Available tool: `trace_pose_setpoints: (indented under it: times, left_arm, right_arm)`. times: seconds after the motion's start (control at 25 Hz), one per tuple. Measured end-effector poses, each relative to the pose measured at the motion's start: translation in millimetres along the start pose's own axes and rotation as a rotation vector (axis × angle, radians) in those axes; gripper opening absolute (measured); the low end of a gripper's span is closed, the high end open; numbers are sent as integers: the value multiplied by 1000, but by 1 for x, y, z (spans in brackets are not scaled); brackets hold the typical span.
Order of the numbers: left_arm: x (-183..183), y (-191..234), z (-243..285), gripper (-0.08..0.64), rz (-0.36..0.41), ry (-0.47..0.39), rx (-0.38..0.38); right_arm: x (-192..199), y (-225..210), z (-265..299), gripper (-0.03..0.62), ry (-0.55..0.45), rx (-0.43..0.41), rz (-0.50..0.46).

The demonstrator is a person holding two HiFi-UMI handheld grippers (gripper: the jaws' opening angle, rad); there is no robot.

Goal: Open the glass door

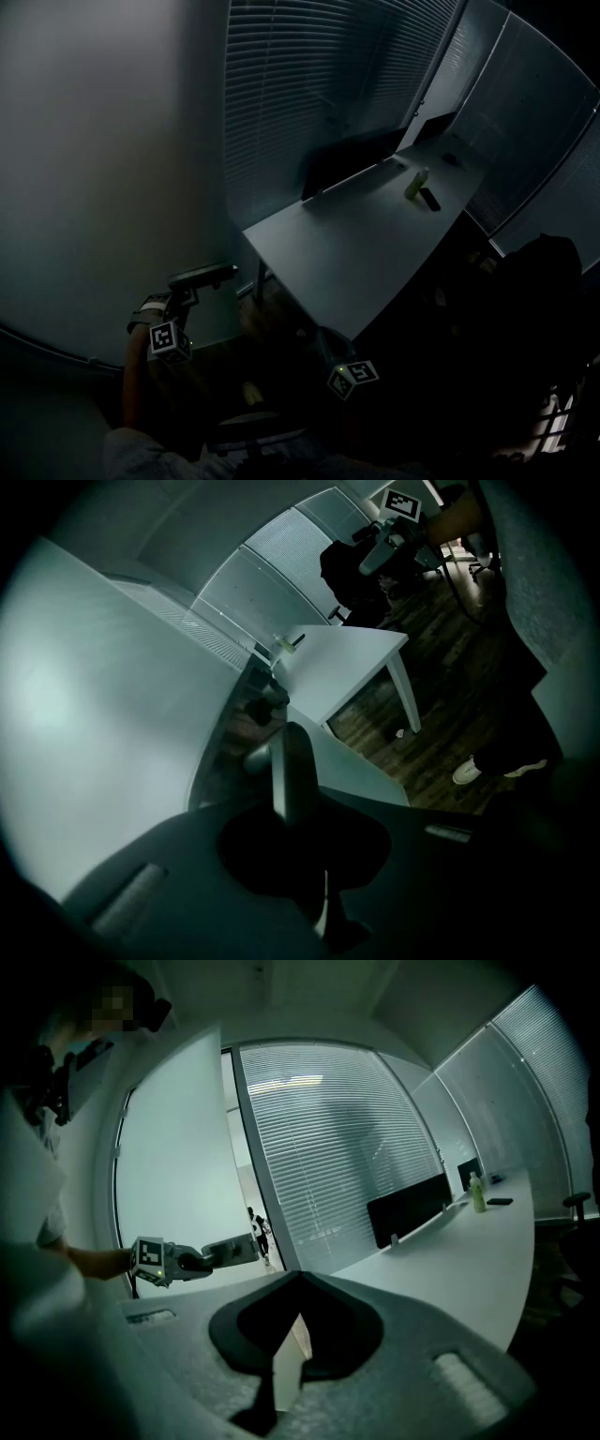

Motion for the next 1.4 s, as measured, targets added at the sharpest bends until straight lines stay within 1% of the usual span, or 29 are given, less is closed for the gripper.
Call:
trace_pose_setpoints:
  times: [0.44,0.64,0.84,0.96,1.16,1.32,1.4]
  left_arm:
    - [-14,-21,-20,3,29,-37,16]
    - [-19,-31,-30,3,44,-56,16]
    - [-26,-45,-43,3,61,-73,4]
    - [-32,-49,-51,3,68,-83,11]
    - [-37,-63,-62,3,90,-100,7]
    - [-38,-70,-68,3,97,-114,14]
    - [-41,-72,-76,3,114,-114,4]
  right_arm:
    - [10,12,-34,-2,-18,23,5]
    - [22,11,-51,-2,-22,45,-38]
    - [31,18,-77,-2,-38,59,-33]
    - [41,18,-87,-2,-57,64,-42]
    - [50,32,-106,-2,-55,72,-33]
    - [54,40,-118,-2,-73,80,-35]
    - [57,48,-126,-2,-76,81,-42]
Point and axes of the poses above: the fingertips, and each gripper's own axes: z forward along the fingers, y to its left, x out of its underside, the point moved 6 cm from there along -z, backward along the fingers, and after that the axes turned 14 degrees about z, right-handed, at the moved point
